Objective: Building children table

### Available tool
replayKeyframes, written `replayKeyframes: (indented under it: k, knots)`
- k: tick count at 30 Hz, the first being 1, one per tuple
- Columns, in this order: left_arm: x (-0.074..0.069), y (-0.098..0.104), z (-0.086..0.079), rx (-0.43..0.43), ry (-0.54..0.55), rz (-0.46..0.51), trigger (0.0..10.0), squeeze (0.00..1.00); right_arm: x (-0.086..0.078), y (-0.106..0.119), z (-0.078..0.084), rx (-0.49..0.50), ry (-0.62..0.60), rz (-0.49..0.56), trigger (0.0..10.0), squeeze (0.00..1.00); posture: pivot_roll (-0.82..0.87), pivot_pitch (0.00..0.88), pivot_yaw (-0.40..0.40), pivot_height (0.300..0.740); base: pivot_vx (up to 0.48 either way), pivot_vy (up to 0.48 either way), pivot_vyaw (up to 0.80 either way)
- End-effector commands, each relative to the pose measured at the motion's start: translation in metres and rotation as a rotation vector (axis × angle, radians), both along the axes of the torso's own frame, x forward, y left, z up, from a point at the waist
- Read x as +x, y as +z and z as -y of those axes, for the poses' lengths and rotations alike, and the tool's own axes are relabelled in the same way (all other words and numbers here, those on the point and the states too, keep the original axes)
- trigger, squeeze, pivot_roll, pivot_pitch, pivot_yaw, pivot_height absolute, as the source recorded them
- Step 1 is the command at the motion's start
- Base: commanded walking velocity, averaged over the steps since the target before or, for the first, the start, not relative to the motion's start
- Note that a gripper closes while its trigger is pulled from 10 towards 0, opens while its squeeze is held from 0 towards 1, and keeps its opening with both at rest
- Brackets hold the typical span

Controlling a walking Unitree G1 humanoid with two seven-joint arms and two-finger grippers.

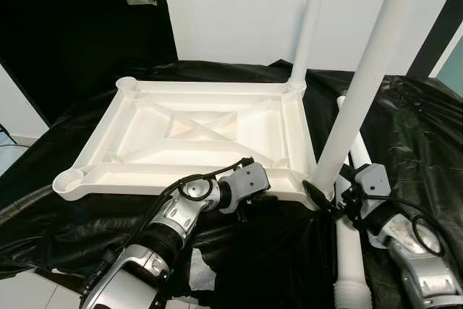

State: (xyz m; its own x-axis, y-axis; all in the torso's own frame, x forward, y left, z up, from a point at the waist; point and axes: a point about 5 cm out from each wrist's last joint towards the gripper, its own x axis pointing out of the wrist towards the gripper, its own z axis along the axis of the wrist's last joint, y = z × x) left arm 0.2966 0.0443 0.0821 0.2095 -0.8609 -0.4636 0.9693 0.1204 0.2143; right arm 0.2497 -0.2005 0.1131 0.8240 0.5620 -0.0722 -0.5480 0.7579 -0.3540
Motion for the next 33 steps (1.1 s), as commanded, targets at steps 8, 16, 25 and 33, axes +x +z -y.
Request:
replayKeyframes:
  k: [8, 16, 25, 33]
  knots:
    - [-0.023, -0.042, -0.010, 0.137, -0.041, -0.170, 10.0, 0.00, 0.004, -0.003, 0.008, -0.011, 0.114, -0.089, 0.0, 0.00, 0.00, 0.000, -0.013, 0.740, 0.000, 0.000, 0.00]
    - [-0.023, -0.042, -0.012, 0.136, -0.031, -0.170, 10.0, 0.00, -0.001, -0.011, -0.001, 0.253, 0.006, -0.172, 0.0, 0.00, 0.00, 0.000, -0.019, 0.740, 0.000, 0.000, 0.00]
    - [-0.024, -0.042, -0.011, 0.137, -0.039, -0.172, 10.0, 0.00, -0.009, -0.015, -0.026, 0.499, -0.426, -0.035, 0.0, 0.00, 0.00, 0.000, -0.013, 0.740, 0.000, 0.000, 0.00]
    - [-0.025, -0.042, -0.009, 0.140, -0.053, -0.174, 10.0, 0.00, -0.009, -0.005, -0.030, 0.448, -0.589, 0.086, 0.0, 0.00, 0.00, 0.000, -0.011, 0.740, 0.000, 0.000, 0.00]
